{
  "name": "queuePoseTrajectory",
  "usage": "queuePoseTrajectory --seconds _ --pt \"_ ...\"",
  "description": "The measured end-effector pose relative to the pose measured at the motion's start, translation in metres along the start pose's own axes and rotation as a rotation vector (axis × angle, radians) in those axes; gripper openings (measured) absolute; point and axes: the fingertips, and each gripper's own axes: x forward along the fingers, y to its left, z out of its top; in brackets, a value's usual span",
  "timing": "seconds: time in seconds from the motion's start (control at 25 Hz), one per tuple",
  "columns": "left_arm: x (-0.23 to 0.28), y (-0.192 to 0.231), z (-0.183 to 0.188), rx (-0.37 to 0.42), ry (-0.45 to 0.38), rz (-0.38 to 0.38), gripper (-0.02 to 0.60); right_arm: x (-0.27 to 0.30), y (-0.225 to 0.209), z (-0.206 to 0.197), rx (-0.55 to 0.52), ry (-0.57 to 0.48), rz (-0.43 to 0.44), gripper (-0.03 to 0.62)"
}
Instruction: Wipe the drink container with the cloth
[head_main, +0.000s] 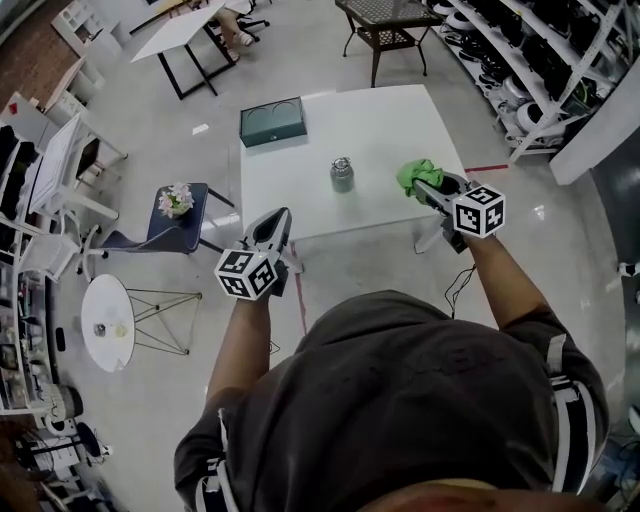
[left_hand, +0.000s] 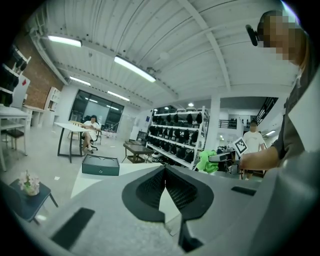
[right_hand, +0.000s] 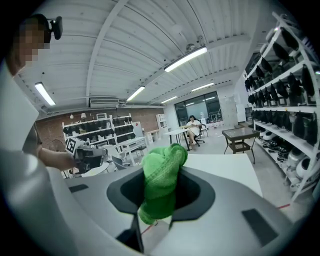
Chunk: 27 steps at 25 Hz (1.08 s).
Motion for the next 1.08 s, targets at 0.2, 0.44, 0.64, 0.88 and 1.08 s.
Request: queuePoseTrajectory --seconds 0.2,0.44,0.64,0.88,1.08 --pt "0.0015 -0.0016 -0.0013 -0.007 -0.002 -0.011 0.005 0.0008 -0.0013 -0.0021 -0.021 0.005 -0.022 0.11" --pt "0.0016 -0.0011 -0.004 -0.014 0.01 -0.01 0.006 0.0003 -0.0013 -0.0014 -0.025 0.008 -0.025 0.109" --pt "0.0028 0.0006 -0.0045 -0.017 0.01 -0.007 0.005 0.0022 -0.0019 -0.001 -0.033 0.012 -0.022 0.109" --pt "0.0046 -0.0005 -0.0058 -0.021 0.012 -0.015 0.005 0.0049 0.0003 0.0002 -0.044 0.014 -0.015 0.107" --pt "0.0033 -0.0038 -0.0042 -0.018 0.017 -0.019 0.006 0.0024 0.0033 0.0033 -0.058 0.018 -0.011 0.107"
